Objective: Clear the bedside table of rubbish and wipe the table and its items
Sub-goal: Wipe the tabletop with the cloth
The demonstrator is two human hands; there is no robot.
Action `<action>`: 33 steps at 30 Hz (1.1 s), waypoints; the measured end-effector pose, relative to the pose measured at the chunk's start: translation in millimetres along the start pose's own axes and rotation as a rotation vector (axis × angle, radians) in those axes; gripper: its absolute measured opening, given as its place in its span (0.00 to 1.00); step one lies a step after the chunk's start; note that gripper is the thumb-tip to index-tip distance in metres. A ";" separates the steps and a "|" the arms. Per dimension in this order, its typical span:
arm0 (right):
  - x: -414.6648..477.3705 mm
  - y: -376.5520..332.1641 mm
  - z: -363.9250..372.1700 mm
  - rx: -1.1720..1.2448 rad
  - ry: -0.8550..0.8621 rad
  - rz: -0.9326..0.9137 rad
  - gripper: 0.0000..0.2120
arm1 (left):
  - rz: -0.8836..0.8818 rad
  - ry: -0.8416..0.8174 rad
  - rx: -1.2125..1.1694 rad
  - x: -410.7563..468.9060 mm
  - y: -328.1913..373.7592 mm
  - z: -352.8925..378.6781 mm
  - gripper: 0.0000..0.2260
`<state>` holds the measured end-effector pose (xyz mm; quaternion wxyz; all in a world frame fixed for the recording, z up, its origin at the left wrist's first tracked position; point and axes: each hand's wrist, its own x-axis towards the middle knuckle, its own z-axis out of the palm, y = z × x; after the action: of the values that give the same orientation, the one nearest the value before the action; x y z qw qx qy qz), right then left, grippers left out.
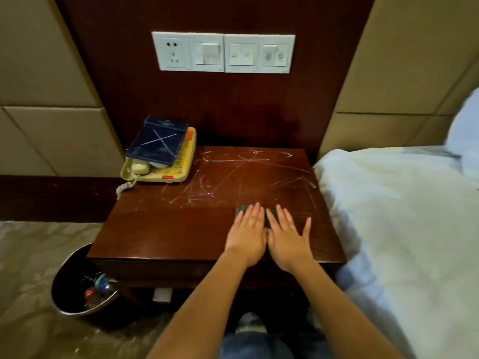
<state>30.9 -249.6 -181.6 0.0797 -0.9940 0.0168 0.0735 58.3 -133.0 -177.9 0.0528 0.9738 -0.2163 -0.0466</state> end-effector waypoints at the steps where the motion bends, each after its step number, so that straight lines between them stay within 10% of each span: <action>1: -7.1 20.7 -1.5 -0.018 0.009 0.046 0.26 | 0.033 -0.010 0.012 6.6 21.8 2.2 0.25; 4: -22.1 59.7 -4.0 -0.069 0.045 0.144 0.39 | 0.122 -0.048 0.053 16.9 66.1 4.7 0.25; 14: -19.5 29.9 -9.1 -0.068 -0.023 0.208 0.26 | 0.266 -0.092 0.054 20.0 30.8 -1.2 0.25; 33: 41.6 -311.5 32.0 -0.087 -0.067 -0.385 0.26 | -0.284 0.130 -0.073 -126.6 -291.1 -18.5 0.40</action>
<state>81.4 62.0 -170.5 0.0496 -0.9783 -0.1795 0.0907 67.3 184.7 -186.8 0.0948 0.9930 -0.0705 0.0018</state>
